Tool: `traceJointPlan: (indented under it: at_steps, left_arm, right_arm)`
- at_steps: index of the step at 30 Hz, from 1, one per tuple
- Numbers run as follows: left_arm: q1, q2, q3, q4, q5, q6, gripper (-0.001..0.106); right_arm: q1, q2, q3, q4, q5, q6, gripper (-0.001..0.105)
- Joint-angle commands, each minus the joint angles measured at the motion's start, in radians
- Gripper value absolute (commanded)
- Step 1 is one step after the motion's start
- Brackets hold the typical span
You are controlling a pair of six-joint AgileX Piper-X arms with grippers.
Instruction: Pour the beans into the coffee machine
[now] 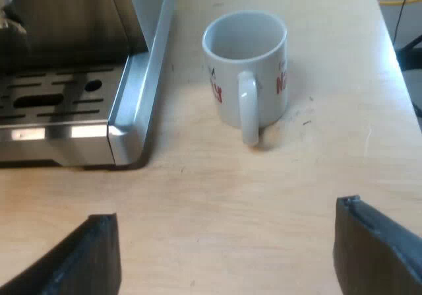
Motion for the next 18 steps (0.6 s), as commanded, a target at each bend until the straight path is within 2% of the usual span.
traceJointPlan:
  at_steps: [1,8,18]
  left_arm:
    - [-0.001,-0.039,0.023,-0.011,-0.008,-0.012,0.076]
    - [-0.001,-0.039,0.062,-0.011,-0.003,-0.012,0.076]
    - [-0.001,-0.039,0.067,-0.013,-0.002,-0.012,0.076]
  right_arm:
    - [-0.005,-0.048,0.011,-0.012,-0.006,-0.012,0.069]
    - [-0.005,-0.048,0.051,-0.01,-0.006,-0.012,0.069]
    - [-0.005,-0.048,0.09,-0.011,-0.006,-0.012,0.069]
